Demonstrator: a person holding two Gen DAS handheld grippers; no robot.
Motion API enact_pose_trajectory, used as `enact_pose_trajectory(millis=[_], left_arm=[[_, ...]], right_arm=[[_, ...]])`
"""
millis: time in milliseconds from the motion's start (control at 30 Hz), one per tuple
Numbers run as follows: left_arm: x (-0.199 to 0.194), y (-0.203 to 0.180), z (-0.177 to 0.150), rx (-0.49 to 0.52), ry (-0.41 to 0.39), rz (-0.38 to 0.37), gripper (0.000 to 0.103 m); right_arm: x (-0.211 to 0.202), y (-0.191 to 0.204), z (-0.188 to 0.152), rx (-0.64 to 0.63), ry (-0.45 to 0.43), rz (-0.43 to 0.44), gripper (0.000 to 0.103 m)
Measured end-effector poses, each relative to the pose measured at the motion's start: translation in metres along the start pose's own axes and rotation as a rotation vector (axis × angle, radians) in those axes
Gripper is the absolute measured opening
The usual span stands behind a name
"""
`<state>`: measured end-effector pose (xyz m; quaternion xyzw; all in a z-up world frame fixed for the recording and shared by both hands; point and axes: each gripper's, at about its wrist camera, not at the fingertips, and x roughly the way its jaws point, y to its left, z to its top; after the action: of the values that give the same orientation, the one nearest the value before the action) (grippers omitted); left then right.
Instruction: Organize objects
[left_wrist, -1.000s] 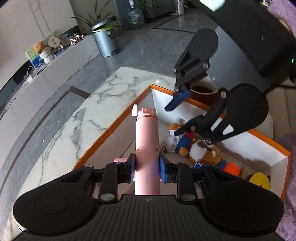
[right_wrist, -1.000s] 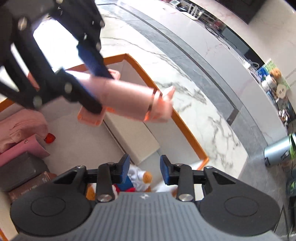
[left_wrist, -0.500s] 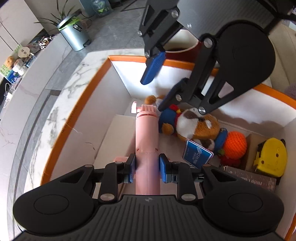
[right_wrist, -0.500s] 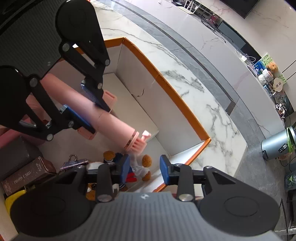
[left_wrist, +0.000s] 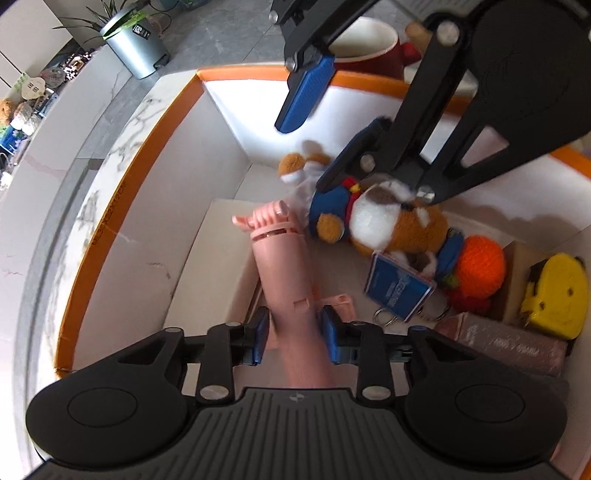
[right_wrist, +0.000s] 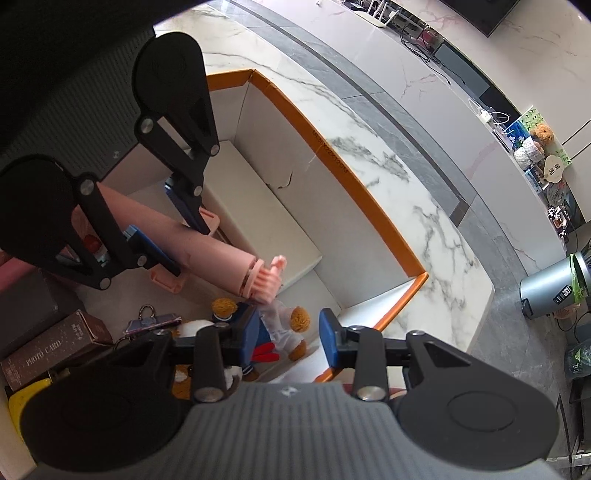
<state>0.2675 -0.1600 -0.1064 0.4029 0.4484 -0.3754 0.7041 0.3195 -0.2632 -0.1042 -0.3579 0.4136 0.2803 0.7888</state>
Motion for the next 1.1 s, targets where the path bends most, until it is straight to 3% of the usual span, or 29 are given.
enact_pose_trajectory(millis=[300,433,600,767,933,1100], left_arm=[[-0.042,0.002,-0.011,-0.061,-0.061,0.040,0.045],[-0.077,0.000,-0.024,-0.124,-0.137,0.030,0.047],[-0.120,-0.022,-0.036,-0.216,-0.240,0.091,0.051],[-0.156,-0.028,-0.034,-0.350,-0.382,0.165,0.059],[-0.200,-0.049,-0.056,-0.442,-0.541,0.293,0.072],[-0.227,-0.073,-0.083,-0.612,-0.631,0.367,0.082]], right_arm=[[-0.017,0.006,0.003,-0.014,-0.007,-0.009,0.039],[-0.044,0.013,0.006,-0.011,-0.033,-0.018,0.044],[-0.085,0.030,0.006,0.028,-0.073,-0.044,0.051],[-0.125,0.043,0.009,0.144,-0.121,-0.051,0.059],[-0.165,0.067,0.001,0.295,-0.179,-0.083,0.065],[-0.198,0.103,-0.018,0.444,-0.275,-0.161,0.071]])
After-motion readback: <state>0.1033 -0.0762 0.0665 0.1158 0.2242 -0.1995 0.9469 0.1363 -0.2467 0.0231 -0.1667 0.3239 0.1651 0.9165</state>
